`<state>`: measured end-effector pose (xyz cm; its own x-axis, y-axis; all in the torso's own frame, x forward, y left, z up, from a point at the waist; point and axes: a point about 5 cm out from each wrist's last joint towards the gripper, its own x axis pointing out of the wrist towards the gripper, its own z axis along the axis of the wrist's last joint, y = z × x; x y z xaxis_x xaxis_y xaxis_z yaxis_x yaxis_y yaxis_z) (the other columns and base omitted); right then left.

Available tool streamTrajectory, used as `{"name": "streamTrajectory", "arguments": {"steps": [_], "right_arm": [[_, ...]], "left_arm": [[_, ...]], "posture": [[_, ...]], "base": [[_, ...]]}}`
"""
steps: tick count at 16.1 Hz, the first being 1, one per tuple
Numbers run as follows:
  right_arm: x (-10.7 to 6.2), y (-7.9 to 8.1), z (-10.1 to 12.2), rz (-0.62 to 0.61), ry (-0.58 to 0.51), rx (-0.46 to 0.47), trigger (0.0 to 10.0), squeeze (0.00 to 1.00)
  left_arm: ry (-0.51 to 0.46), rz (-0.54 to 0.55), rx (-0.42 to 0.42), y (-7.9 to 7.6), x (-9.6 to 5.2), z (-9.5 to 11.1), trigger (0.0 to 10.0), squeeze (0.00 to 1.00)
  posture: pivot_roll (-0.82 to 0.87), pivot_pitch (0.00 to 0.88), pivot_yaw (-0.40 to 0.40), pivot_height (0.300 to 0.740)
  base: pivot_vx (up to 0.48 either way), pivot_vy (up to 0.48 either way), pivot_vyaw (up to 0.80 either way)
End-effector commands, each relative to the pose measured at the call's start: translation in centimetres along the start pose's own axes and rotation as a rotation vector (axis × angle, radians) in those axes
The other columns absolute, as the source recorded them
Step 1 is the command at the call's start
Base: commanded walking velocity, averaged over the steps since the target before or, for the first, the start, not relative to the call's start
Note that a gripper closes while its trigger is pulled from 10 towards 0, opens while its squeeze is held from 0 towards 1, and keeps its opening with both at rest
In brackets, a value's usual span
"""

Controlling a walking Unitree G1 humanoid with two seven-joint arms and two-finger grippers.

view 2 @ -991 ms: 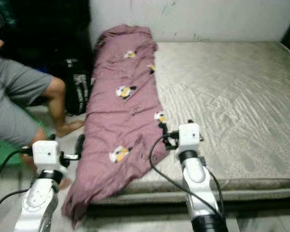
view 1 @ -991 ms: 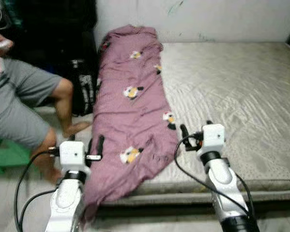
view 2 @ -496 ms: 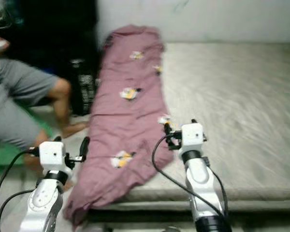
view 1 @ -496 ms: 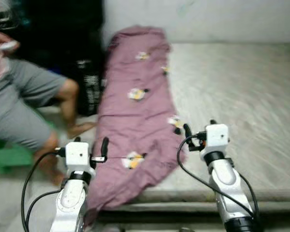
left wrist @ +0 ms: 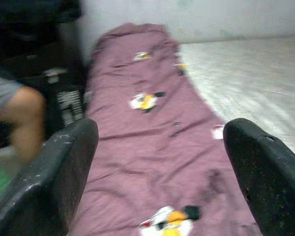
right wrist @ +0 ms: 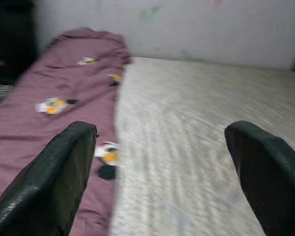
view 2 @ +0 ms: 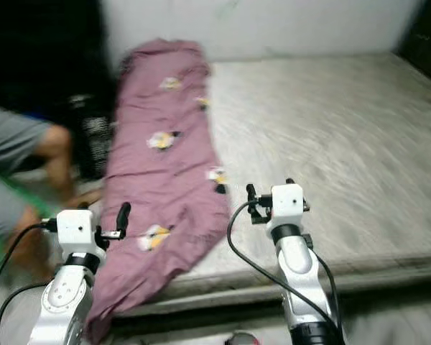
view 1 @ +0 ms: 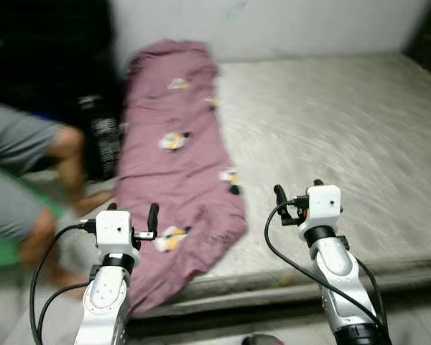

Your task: Clean up the room

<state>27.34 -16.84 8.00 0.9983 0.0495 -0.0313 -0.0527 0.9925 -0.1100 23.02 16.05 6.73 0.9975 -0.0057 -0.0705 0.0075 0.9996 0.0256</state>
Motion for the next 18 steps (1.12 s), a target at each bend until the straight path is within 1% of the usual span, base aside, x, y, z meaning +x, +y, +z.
{"name": "streamTrajectory", "arguments": {"steps": [1, 6, 11, 14, 16, 18], "right_arm": [[0.21, -0.17, 0.4, -0.015, -0.012, 0.007, 10.0, 0.0], [0.05, -0.2, 0.37, -0.019, -0.013, 0.006, 10.0, 0.0], [-0.17, -0.04, 0.39, -0.013, -0.019, 0.007, 10.0, 0.0], [-0.25, -0.03, 0.32, -0.009, -0.016, 0.007, 10.0, 0.0], [-0.22, -0.06, 0.35, -0.007, -0.018, 0.007, 10.0, 0.0], [-0.21, -0.08, 0.38, -0.006, -0.019, 0.005, 10.0, 0.0]], "left_arm": [[0.0, 0.003, 0.013, 0.13, 0.24, 0.05, 10.0, 0.0], [-0.002, 0.016, 0.021, 0.37, 0.09, -0.02, 10.0, 0.0], [0.01, 0.01, 0.02, 0.3, -0.07, -0.18, 10.0, 0.0], [0.013, 0.009, 0.019, 0.26, -0.06, -0.21, 10.0, 0.0], [0.014, 0.011, 0.018, 0.26, -0.02, -0.22, 10.0, 0.0], [0.013, 0.016, 0.019, 0.27, 0.01, -0.23, 10.0, 0.0]], "posture": [[0.01, 0.0, 0.034, 0.74], [0.01, 0.0, 0.037, 0.74], [0.01, 0.0, 0.041, 0.74], [0.01, 0.0, 0.041, 0.717], [0.0, 0.0, 0.04, 0.687], [0.0, 0.0, 0.039, 0.667]], "base": [[0.0, 0.0, -0.8], [0.0, 0.0, -0.8], [0.0, 0.0, 0.0], [0.0, 0.0, 0.0], [0.0, 0.0, 0.0], [0.0, 0.0, 0.0]]}}
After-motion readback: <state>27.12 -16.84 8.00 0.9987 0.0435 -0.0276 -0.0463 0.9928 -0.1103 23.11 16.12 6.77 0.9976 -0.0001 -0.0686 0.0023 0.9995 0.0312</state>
